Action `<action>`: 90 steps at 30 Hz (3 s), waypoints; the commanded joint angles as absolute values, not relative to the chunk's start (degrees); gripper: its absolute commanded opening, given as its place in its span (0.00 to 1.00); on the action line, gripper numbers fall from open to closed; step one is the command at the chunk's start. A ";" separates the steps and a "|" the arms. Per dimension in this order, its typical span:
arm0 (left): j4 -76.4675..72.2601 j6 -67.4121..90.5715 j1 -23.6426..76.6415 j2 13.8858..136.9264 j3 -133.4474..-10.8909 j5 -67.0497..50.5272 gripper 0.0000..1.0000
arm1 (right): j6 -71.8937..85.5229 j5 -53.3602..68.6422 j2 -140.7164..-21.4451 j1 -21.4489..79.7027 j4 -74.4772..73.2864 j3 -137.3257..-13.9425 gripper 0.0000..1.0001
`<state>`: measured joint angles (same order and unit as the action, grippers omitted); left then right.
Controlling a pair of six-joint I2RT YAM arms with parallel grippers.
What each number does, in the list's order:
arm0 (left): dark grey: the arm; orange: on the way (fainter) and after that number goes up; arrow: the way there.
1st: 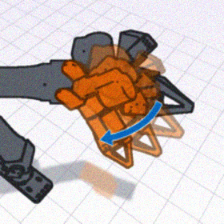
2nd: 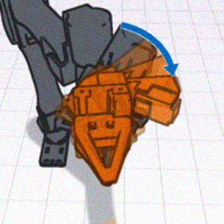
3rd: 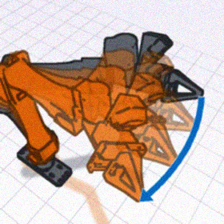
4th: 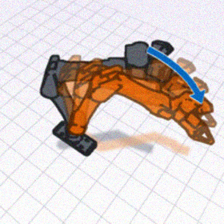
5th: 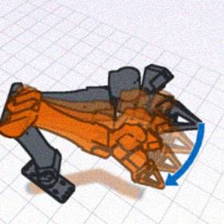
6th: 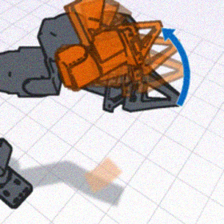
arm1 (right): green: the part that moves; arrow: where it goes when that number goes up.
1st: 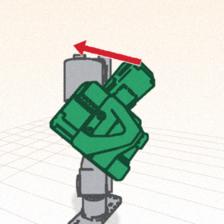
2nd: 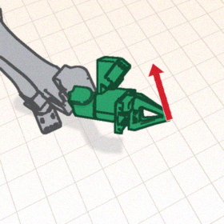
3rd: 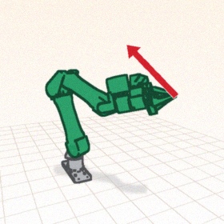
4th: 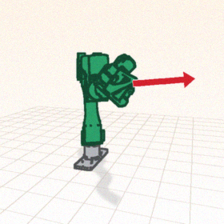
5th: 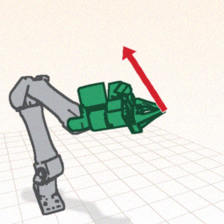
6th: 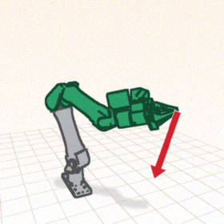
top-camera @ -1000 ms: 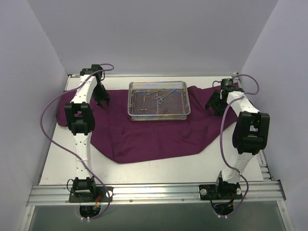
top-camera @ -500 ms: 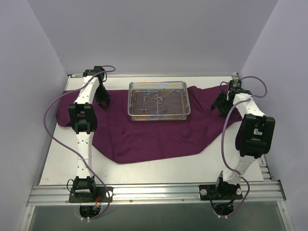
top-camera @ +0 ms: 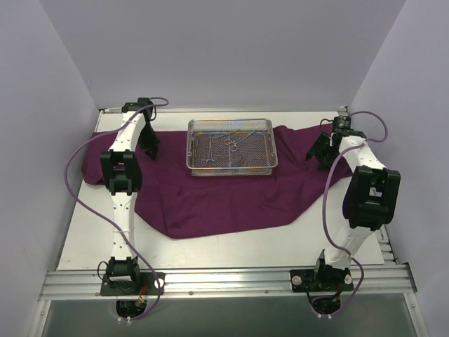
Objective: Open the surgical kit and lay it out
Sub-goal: Smooth out the surgical kit at the center of the board.
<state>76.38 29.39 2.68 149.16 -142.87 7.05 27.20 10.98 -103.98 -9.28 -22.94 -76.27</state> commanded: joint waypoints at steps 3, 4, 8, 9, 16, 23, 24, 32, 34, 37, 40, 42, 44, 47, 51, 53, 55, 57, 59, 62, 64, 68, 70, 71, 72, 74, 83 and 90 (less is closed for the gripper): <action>79.10 28.65 2.81 148.62 -144.84 7.47 0.05 | 27.95 11.95 -105.38 -8.79 -23.20 -78.31 0.52; 78.93 28.65 2.90 148.45 -144.67 7.38 0.02 | 28.04 11.95 -105.47 -8.70 -23.12 -78.66 0.52; 78.75 28.56 2.90 146.69 -143.62 8.17 0.02 | 28.04 12.13 -105.73 -8.17 -23.38 -79.54 0.52; 78.92 28.83 2.81 145.99 -143.27 9.39 0.02 | 27.95 12.04 -105.82 -7.91 -23.64 -79.80 0.52; 76.30 33.83 0.62 125.91 -125.54 15.38 0.02 | 28.12 12.39 -107.58 -4.67 -24.61 -83.84 0.52; 74.44 35.86 -6.85 101.89 -98.03 12.93 0.02 | 29.00 14.24 -108.64 -0.36 -25.23 -85.87 0.52; 74.53 36.47 -7.64 99.17 -91.47 12.75 0.02 | 29.18 14.33 -108.02 -0.35 -25.22 -85.43 0.52; 85.41 33.21 -21.53 75.51 -75.24 16.67 0.02 | 29.62 14.76 -104.07 -0.35 -26.54 -81.83 0.52; 87.53 35.94 -21.01 72.96 -74.53 19.51 0.03 | 30.06 15.20 -103.45 -0.35 -26.37 -80.78 0.52; 92.26 39.63 -22.32 73.65 -78.65 26.15 0.07 | 29.80 15.29 -103.09 -0.35 -26.89 -80.42 0.52; 95.00 43.50 -23.02 74.27 -82.52 31.71 0.18 | 28.66 13.37 -104.06 -0.35 -28.82 -82.79 0.52; 95.01 44.12 -23.81 74.27 -82.88 32.43 0.29 | 28.30 12.14 -104.67 -0.35 -29.88 -84.45 0.53; 94.83 44.38 -23.99 74.01 -82.71 32.17 0.37 | 27.86 10.20 -105.37 -0.35 -30.41 -85.07 0.53; 93.78 43.16 -23.99 73.30 -83.58 33.66 0.42 | 26.81 7.66 -106.78 -1.75 -31.37 -86.22 0.55; 87.39 39.73 -22.42 73.56 -84.73 28.23 0.44 | 25.32 2.91 -109.94 -4.57 -33.48 -91.65 0.59; 82.12 36.49 -21.36 74.26 -83.59 22.80 0.45 | 24.96 0.45 -113.44 -5.01 -33.75 -94.47 0.62; 76.41 33.93 -20.22 76.01 -82.80 16.19 0.43 | 25.83 0.18 -115.74 -5.62 -33.93 -97.28 0.64; 72.18 32.01 -17.59 76.81 -81.30 11.89 0.42 | 27.06 -2.00 -117.94 -6.41 -31.75 -99.84 0.64; 68.74 31.38 -15.92 78.92 -80.95 9.94 0.40 | 28.65 -2.46 -121.00 -6.85 -30.41 -103.42 0.63; 66.80 30.32 -14.94 82.78 -80.86 5.81 0.38 | 29.88 -4.04 -127.15 -7.12 -35.40 -112.80 0.57; 66.45 29.62 -14.15 85.67 -81.47 4.40 0.36 | 30.14 -6.14 -129.19 -6.42 -36.03 -115.92 0.55; 66.80 28.22 -13.54 89.47 -84.19 2.73 0.34 | 31.90 -7.73 -133.14 -5.63 -36.12 -119.96 0.51; 66.71 27.69 -13.54 90.70 -85.69 2.46 0.34 | 32.34 -8.87 -134.55 -5.10 -36.91 -121.90 0.50; 66.62 26.99 -13.54 90.96 -86.04 2.46 0.34 | 32.69 -9.66 -135.78 -4.75 -37.61 -122.43 0.49; 66.62 26.81 -13.54 91.58 -86.65 2.55 0.34 | 32.96 -9.84 -136.23 -4.57 -37.79 -123.13 0.49; 66.53 26.37 -13.54 92.11 -87.10 1.94 0.33 | 33.31 -10.37 -137.37 -3.87 -38.23 -123.40 0.49; 66.89 26.19 -13.62 94.75 -88.42 1.58 0.33 | 34.01 -15.03 -139.75 -3.34 -41.04 -123.66 0.48; 66.80 26.63 -13.54 96.15 -89.56 1.76 0.33 | 34.02 -18.89 -142.47 -3.34 -42.27 -126.21 0.46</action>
